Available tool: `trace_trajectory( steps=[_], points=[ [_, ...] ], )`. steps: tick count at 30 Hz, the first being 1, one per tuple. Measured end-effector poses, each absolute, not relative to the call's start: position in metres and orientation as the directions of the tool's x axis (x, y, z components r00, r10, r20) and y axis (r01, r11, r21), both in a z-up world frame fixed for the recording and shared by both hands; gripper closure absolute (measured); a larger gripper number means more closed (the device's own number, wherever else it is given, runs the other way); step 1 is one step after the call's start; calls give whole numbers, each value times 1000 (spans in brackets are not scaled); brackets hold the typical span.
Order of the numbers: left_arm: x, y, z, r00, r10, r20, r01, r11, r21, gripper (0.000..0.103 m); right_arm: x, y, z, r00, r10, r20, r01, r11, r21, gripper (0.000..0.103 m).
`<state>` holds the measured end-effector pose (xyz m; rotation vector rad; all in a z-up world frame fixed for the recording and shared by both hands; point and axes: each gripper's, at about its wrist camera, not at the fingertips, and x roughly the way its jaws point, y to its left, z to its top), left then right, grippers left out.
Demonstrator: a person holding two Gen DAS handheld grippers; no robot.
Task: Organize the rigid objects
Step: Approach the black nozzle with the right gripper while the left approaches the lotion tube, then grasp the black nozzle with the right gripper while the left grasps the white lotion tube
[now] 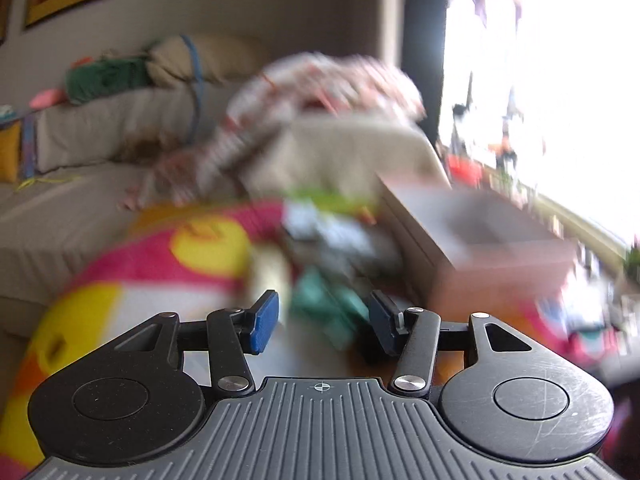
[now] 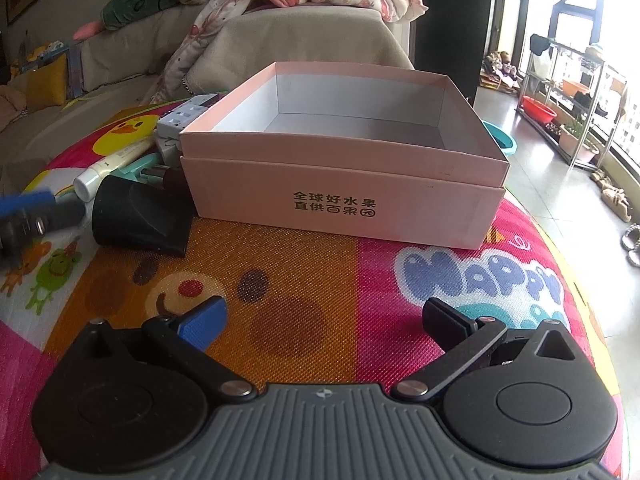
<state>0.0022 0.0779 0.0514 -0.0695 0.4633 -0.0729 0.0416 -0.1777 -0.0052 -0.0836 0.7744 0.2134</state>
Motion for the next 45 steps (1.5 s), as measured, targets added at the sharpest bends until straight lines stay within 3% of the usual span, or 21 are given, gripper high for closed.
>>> trace_trajectory(
  steps=[6, 10, 14, 17, 21, 24, 25, 26, 27, 30, 33, 36, 37, 38, 40, 41, 45],
  points=[
    [73, 122, 50, 798, -225, -559, 187, 974, -125, 50, 33, -166, -3, 673, 259, -693, -360, 933, 0, 0],
    [103, 105, 25, 763, -126, -634, 151, 988, -15, 49, 23, -155, 0, 698, 282, -658, -405, 913, -39, 0],
    [121, 108, 4, 743, -97, -662, 115, 993, -17, 50, 14, -141, 13, 732, 333, -594, -444, 895, -45, 0],
    [111, 115, 5, 764, -98, -638, 111, 994, -20, 70, 23, -119, 25, 695, 406, -593, -531, 846, -43, 0],
    [76, 124, 8, 752, -183, -634, 180, 981, -70, 72, 35, -88, 28, 709, 413, -571, -571, 811, -122, 2],
    [45, 128, 8, 733, -231, -640, 219, 971, -99, 72, 43, -65, 23, 711, 423, -562, -605, 775, -181, 17],
    [36, 129, 9, 728, -241, -641, 225, 968, -109, 72, 45, -59, 20, 719, 419, -555, -605, 770, -202, 29],
    [30, 130, 9, 722, -253, -643, 230, 966, -122, 72, 47, -53, 17, 726, 410, -551, -604, 764, -227, 48],
    [25, 131, 9, 713, -271, -646, 237, 961, -141, 72, 49, -48, 14, 727, 399, -558, -608, 753, -254, 58],
    [13, 133, 11, 692, -311, -652, 251, 950, -187, 71, 43, -45, 12, 732, 370, -572, -616, 718, -325, 65],
    [6, 129, 16, 695, -281, -662, 251, 957, -142, 71, 27, -65, 12, 723, 347, -597, -622, 704, -344, 72],
    [1, 121, 27, 742, -182, -646, 217, 976, -26, 68, 10, -90, 6, 755, 273, -596, -584, 693, -423, 71],
    [1, 120, 30, 756, -159, -635, 202, 979, -4, 68, 4, -99, 5, 758, 264, -597, -580, 691, -431, 60],
    [2, 120, 33, 764, -157, -626, 198, 980, -4, 68, 0, -107, 6, 753, 264, -603, -581, 698, -419, 39],
    [6, 120, 33, 755, -167, -634, 203, 979, -15, 68, -7, -119, 13, 767, 278, -579, -549, 751, -367, 11],
    [8, 117, 30, 744, -162, -649, 207, 978, -7, 68, -8, -124, 18, 771, 299, -563, -534, 784, -315, 4],
    [10, 104, 13, 712, -135, -689, 238, 970, 56, 66, 6, -125, 31, 700, 403, -589, -525, 850, -43, 3]
  ],
)
